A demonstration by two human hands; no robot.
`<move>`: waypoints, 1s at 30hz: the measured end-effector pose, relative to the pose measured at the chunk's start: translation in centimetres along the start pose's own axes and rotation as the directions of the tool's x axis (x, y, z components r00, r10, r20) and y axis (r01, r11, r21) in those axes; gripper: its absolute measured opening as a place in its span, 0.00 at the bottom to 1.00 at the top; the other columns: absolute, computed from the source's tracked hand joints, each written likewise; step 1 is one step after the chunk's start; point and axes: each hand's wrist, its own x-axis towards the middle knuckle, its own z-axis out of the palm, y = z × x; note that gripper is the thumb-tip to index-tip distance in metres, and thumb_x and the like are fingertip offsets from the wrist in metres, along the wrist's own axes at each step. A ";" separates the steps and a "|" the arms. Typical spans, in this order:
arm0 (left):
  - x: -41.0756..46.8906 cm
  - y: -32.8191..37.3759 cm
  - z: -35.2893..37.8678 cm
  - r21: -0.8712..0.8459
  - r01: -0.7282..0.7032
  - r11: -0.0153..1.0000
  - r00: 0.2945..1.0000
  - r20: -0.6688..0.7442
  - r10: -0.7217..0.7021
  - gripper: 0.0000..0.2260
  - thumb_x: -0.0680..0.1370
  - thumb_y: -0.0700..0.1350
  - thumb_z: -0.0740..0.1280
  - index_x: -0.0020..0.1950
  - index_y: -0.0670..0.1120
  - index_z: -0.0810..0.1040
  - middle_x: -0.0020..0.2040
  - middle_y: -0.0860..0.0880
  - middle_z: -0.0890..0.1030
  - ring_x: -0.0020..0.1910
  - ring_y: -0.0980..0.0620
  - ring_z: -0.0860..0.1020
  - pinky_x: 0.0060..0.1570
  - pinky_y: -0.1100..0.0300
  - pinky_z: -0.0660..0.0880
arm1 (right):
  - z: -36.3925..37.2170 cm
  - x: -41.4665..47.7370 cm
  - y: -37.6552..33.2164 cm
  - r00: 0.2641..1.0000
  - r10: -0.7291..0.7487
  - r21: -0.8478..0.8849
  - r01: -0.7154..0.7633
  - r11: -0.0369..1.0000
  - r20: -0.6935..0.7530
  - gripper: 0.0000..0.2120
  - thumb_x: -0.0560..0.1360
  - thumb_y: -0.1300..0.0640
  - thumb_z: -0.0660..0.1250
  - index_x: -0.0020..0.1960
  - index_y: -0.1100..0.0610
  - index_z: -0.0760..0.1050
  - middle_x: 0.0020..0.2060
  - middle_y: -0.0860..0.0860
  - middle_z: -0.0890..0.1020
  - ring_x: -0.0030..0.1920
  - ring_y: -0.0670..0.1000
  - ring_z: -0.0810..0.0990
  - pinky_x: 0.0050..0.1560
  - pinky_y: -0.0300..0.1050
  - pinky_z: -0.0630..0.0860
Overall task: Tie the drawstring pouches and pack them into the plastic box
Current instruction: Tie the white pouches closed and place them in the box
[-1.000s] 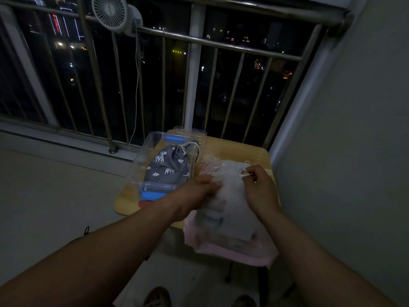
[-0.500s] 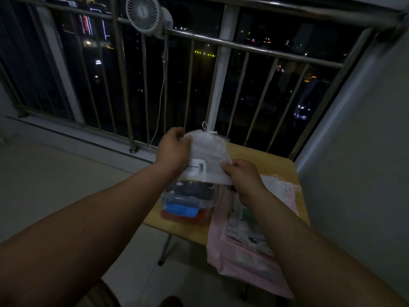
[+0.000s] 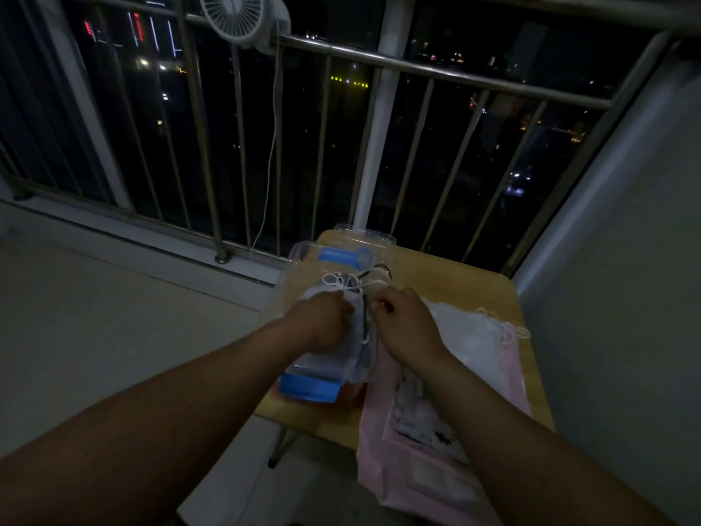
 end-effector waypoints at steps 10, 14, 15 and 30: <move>0.8 9.1 0.0 -0.194 -0.247 0.949 0.876 -0.463 0.134 0.12 0.81 0.46 0.65 0.63 0.47 0.79 0.62 0.46 0.76 0.58 0.46 0.75 0.57 0.50 0.75 | -4.6 -4.9 12.2 0.905 0.401 0.083 -0.393 0.916 -0.145 0.15 0.83 0.59 0.61 0.39 0.56 0.79 0.36 0.51 0.78 0.43 0.55 0.78 0.36 0.42 0.66; 1.4 13.8 2.6 -0.278 -0.280 0.919 0.915 -0.367 0.168 0.12 0.83 0.46 0.64 0.65 0.47 0.77 0.65 0.47 0.74 0.58 0.47 0.75 0.56 0.53 0.74 | -5.5 -6.2 16.8 0.833 0.539 0.135 -0.524 0.841 -0.123 0.16 0.83 0.59 0.62 0.68 0.58 0.78 0.67 0.57 0.79 0.63 0.59 0.79 0.56 0.43 0.70; 1.8 14.7 3.5 -0.298 -0.234 0.925 0.941 -0.308 0.139 0.13 0.83 0.47 0.63 0.67 0.48 0.76 0.66 0.47 0.74 0.58 0.46 0.76 0.57 0.54 0.75 | -5.6 -6.5 17.6 0.821 0.560 0.161 -0.541 0.825 -0.109 0.17 0.82 0.60 0.62 0.70 0.58 0.76 0.68 0.58 0.78 0.63 0.60 0.78 0.56 0.43 0.71; 5.6 14.4 9.8 -0.414 0.199 0.888 0.973 -0.027 -0.230 0.11 0.80 0.42 0.66 0.62 0.43 0.77 0.56 0.43 0.81 0.55 0.45 0.79 0.57 0.50 0.80 | -5.5 -6.0 20.1 0.850 0.523 0.066 -0.519 0.852 -0.067 0.20 0.80 0.59 0.63 0.72 0.53 0.76 0.70 0.54 0.78 0.68 0.58 0.76 0.62 0.44 0.71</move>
